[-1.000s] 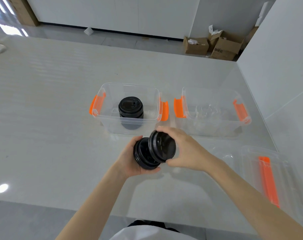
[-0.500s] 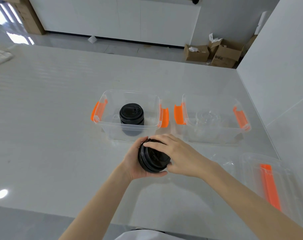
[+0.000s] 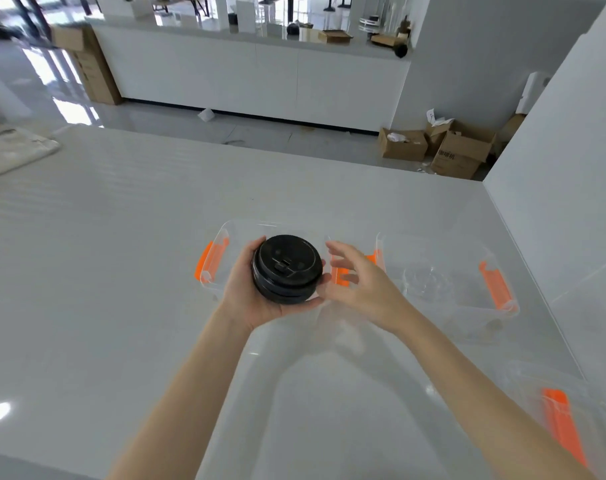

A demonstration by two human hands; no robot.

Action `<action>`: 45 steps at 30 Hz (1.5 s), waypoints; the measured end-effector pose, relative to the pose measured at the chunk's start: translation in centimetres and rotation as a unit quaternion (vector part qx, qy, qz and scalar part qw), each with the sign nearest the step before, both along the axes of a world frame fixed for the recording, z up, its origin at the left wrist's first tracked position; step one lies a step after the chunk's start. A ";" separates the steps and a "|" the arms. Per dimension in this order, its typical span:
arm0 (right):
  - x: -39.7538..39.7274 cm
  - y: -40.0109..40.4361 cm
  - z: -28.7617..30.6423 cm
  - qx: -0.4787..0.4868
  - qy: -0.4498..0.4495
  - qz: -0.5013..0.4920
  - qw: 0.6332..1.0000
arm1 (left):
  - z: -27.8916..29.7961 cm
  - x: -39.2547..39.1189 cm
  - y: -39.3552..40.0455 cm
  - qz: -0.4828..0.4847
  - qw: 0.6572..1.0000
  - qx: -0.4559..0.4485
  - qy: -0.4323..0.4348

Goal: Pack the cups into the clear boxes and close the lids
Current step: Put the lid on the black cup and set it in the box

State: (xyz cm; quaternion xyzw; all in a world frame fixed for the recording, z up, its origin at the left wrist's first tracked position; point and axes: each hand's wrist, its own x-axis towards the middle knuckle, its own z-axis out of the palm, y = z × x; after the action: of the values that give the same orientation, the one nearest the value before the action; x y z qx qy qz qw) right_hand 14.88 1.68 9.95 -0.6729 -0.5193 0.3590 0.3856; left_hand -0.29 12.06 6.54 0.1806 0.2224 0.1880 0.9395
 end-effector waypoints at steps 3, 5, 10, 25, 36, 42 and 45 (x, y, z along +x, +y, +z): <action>-0.3 2.9 1.0 -0.020 0.097 -0.048 0.994 | 1.4 0.2 2.8 0.050 0.998 0.027 0.012; -0.5 4.8 1.3 -0.034 0.151 -0.070 0.985 | 1.9 0.6 4.3 0.073 0.996 0.032 0.026; -1.1 8.5 0.2 -0.063 0.155 -0.087 0.982 | 1.3 1.5 6.6 0.104 0.991 0.031 0.072; -0.4 13.2 -5.5 -0.113 0.106 -0.178 0.972 | -1.9 -0.9 9.6 0.068 0.773 0.435 0.457; -1.5 13.2 -6.5 -0.080 -0.027 -0.155 0.984 | -2.6 -0.7 8.5 -0.001 0.628 0.542 0.558; -1.5 13.0 -6.5 -0.157 -0.085 -0.065 0.982 | -2.2 -0.4 7.9 -0.042 0.617 0.541 0.569; -0.8 12.5 -5.4 -0.185 -0.059 -0.034 0.980 | -1.5 -0.1 7.0 -0.037 0.612 0.559 0.558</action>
State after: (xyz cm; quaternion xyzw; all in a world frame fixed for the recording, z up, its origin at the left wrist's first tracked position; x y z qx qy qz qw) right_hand 14.04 14.15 4.55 -0.7700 -0.4426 0.3951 0.2346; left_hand -0.38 19.06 5.06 0.7491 0.5483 0.1035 0.3571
